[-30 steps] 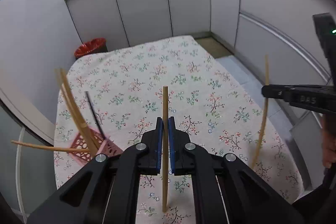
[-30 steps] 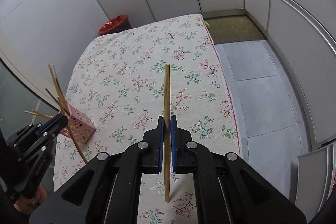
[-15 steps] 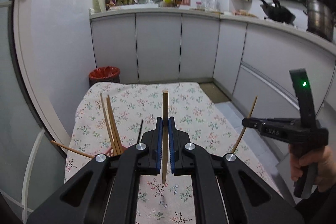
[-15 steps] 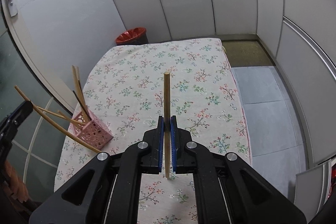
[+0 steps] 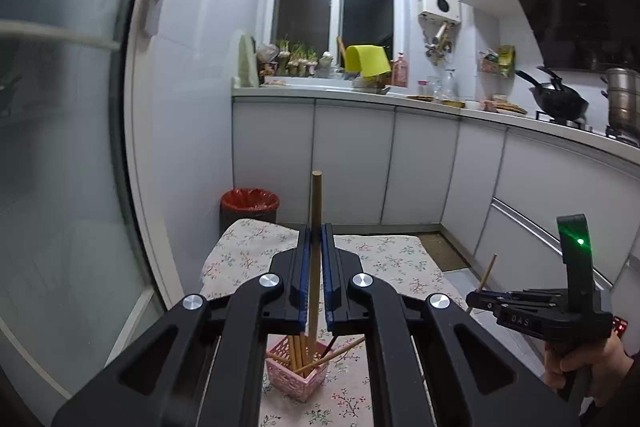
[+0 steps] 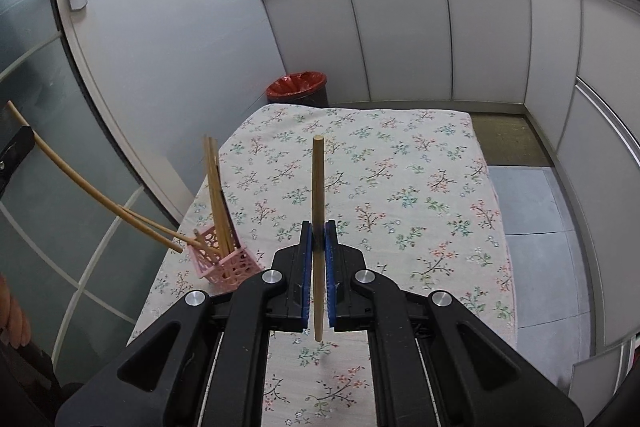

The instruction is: Organize utensils

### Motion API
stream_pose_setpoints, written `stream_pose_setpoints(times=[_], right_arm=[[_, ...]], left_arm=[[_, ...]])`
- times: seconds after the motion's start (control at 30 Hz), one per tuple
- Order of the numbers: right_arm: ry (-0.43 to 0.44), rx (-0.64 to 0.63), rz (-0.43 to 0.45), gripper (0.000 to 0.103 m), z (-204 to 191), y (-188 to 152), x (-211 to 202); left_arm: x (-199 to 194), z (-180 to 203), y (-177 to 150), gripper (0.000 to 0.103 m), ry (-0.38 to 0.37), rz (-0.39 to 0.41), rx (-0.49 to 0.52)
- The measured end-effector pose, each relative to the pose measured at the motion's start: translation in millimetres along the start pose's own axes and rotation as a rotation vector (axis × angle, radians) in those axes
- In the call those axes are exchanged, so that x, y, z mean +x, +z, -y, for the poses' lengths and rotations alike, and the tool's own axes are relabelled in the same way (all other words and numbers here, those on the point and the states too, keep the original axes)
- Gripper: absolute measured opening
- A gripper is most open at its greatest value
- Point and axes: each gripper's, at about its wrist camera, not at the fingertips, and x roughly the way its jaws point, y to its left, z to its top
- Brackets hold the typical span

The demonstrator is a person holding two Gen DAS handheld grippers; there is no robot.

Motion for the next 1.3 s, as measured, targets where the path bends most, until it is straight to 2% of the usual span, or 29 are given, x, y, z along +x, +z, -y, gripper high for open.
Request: stream_pose_setpoints(times=[0.17,0.37,0.6,1.03,1.3], right_arm=[[0.000,-0.013,-0.024,0.005,-7.6,-2.2,10.0],[-0.005,-0.019,-0.035,0.005,-10.6,-6.0,14.4],[-0.009,-0.019,-0.039,0.005,-11.2,-7.1,15.6],[0.010,-0.012,0.000,0.005,-12.3,-5.5,8.7],[0.048,-0.013,0.043,0.005,-24.3,3.4,3.2]], left_arm=[[22.2,-13.2,-9.1,0.006,0.038,-0.034,-0.027],[39.6,-29.3,-20.8,0.006,0.040,-0.062,-0.086],[56.3,-29.4,-27.1,0.006,0.040,-0.077,-0.088],[95.8,-27.9,-52.2,0.006,0.058,-0.218,-0.070],[110.7,-22.2,-60.5,0.006,0.063,-0.251,-0.040]])
